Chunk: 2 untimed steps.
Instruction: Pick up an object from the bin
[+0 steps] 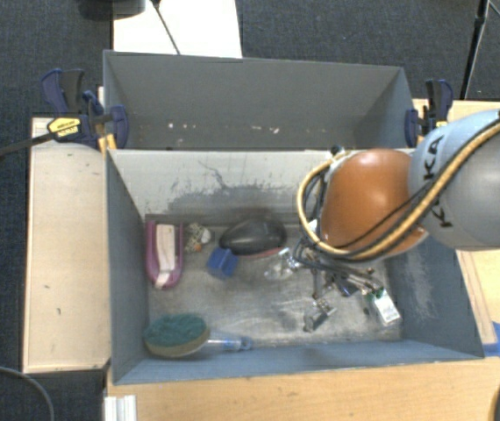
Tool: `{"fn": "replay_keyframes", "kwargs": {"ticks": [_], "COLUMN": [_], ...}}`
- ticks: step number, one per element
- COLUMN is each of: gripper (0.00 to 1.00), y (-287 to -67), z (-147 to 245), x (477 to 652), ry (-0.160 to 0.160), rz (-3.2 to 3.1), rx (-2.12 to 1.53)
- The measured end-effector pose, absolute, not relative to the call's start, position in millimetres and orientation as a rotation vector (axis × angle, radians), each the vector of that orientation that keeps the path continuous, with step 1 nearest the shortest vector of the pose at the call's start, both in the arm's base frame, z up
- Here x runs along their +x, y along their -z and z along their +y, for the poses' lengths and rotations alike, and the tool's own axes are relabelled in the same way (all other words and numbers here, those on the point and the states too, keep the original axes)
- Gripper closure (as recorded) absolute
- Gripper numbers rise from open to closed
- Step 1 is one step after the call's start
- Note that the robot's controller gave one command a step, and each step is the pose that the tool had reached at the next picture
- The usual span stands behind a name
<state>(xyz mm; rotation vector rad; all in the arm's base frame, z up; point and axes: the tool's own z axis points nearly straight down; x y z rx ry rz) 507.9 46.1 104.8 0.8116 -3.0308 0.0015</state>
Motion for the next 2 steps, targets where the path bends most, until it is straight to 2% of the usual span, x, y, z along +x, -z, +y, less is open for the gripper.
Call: {"fn": "replay_keyframes", "kwargs": {"ticks": [1, 2], "gripper": [0.0, 0.0], "y": [-118, -148], "z": [-42, 70], "x": [512.2, 500.1], "ry": [-0.003, 0.009], "rz": [-3.141, -3.148], "rx": [0.18, 0.04]}}
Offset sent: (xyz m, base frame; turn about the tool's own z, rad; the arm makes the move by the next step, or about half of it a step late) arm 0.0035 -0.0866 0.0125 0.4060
